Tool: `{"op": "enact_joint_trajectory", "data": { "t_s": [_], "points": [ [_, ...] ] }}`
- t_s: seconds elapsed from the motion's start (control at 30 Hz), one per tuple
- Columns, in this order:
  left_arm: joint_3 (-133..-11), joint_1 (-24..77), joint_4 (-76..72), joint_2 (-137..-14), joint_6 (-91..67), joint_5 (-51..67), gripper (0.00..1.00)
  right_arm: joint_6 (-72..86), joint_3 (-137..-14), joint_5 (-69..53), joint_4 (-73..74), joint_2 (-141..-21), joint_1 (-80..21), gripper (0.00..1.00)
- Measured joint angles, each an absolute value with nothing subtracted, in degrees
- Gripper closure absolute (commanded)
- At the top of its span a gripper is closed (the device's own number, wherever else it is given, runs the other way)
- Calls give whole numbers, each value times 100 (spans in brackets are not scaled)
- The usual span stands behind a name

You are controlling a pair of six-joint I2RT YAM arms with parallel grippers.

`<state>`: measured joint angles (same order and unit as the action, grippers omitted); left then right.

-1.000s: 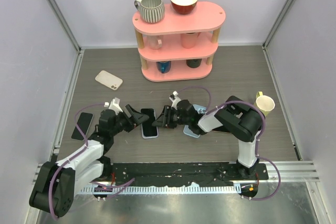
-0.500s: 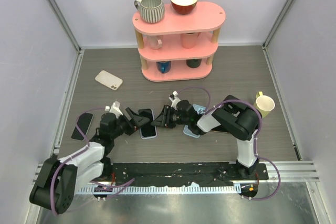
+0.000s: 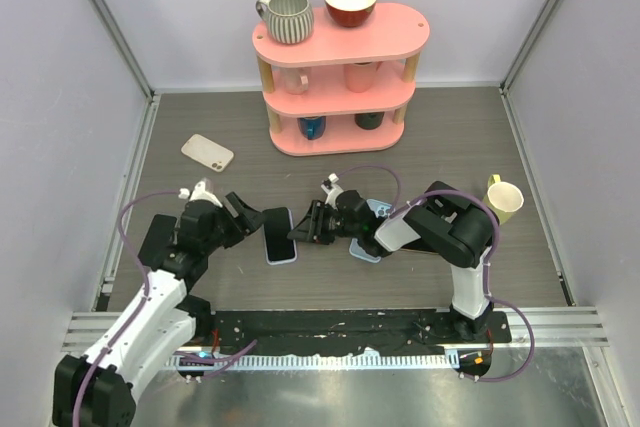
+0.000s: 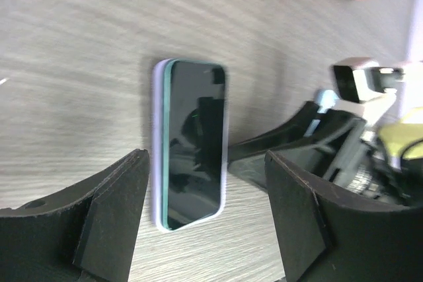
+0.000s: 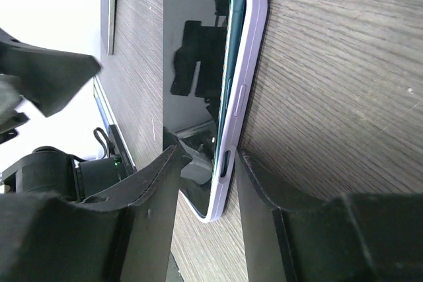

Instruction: Put the phone into the phone case

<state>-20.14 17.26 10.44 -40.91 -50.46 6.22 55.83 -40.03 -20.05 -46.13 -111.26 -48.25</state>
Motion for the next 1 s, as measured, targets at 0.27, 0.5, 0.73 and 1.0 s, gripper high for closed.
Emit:
{"op": "enact_joint_trajectory", "data": {
  "t_s": [0.27, 0.5, 0.73, 1.0],
  "points": [
    [-1848, 1721, 1050, -5441, -5048, 499, 29, 5551, -4106, -2001, -4440, -11126, -4836, 55],
    [-1734, 1723, -82, -5999, -5120, 788, 32, 5511, -4189, -1968, -4287, -11126, -4853, 57],
    [-1619, 1723, -1013, -6508, -5382, 1146, 35, 5457, -4254, -1896, -4198, -11139, -4882, 59],
    [-1406, 1616, -2222, -7015, -5575, 1347, 40, 5487, -4226, -1918, -4300, -11194, -4869, 61]
  ]
}}
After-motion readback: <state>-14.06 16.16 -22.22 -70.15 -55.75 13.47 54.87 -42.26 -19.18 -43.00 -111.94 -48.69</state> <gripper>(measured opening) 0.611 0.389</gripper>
